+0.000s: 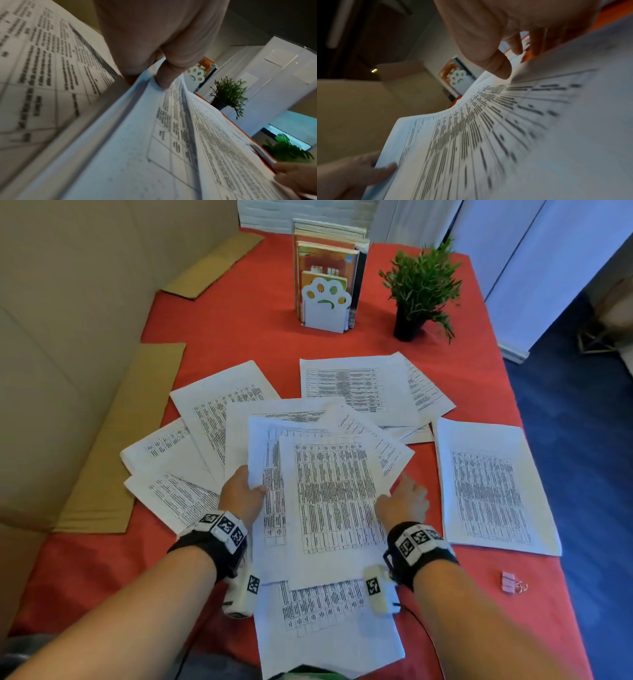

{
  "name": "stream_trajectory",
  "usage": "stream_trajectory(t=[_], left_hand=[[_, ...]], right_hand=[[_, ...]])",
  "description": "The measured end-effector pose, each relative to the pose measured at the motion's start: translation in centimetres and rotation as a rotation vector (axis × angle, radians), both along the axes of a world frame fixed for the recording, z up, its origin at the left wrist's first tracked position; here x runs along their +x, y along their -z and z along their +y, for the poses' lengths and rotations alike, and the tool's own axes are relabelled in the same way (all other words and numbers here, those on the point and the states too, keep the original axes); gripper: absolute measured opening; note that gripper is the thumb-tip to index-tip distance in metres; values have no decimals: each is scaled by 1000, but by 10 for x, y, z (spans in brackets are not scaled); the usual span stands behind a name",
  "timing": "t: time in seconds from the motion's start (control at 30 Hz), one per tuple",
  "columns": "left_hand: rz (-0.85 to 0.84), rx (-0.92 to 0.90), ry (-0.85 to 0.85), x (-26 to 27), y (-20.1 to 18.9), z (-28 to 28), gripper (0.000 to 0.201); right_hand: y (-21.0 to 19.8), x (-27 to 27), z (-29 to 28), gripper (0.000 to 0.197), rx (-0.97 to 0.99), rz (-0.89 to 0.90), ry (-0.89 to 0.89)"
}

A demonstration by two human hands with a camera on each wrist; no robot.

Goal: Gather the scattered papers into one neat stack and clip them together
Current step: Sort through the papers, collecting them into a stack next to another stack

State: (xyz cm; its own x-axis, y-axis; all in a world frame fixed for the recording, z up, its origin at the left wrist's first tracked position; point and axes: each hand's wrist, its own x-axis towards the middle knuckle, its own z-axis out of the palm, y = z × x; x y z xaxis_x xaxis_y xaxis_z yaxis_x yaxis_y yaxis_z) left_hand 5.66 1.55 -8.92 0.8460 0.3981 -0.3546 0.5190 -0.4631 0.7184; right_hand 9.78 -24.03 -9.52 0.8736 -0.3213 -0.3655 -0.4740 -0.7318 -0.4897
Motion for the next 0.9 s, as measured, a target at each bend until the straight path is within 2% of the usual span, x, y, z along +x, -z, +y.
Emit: stream_trajectory(t=[0.1,0.17,0.27,0.37,0.47,0.53,0.6,0.63,0.8,0.9], left_hand=[[8,47,55,8,6,-7,20],[30,52,113,9,5,-13,22],[16,50,155,8,-1,-21,25],[6,92,157,6,0,-20,34],[44,53,183,3,0,-19,29],[21,15,133,2,-3,-21,35],[-14,-44,22,0,-9,-22,50],[-16,-62,-27,-2,-12,-22,50],[-45,5,-81,-19,-9,-6,28],[-9,-26,-105,-32,-8,-3,31]], right_hand=[[8,12,-1,60,209,-12,51],[7,11,2,54,277,13,59],[9,5,5,40,299,-3,43],[12,3,5,42,291,-30,6],[13,4,3,17,298,-24,-32],[13,5,1,12,339,-49,-9],[12,6,-2,17,375,-84,35],[12,7,-4,19,381,-99,46],[16,6,-15,25,353,-65,74],[16,1,-16,22,348,-15,1]])
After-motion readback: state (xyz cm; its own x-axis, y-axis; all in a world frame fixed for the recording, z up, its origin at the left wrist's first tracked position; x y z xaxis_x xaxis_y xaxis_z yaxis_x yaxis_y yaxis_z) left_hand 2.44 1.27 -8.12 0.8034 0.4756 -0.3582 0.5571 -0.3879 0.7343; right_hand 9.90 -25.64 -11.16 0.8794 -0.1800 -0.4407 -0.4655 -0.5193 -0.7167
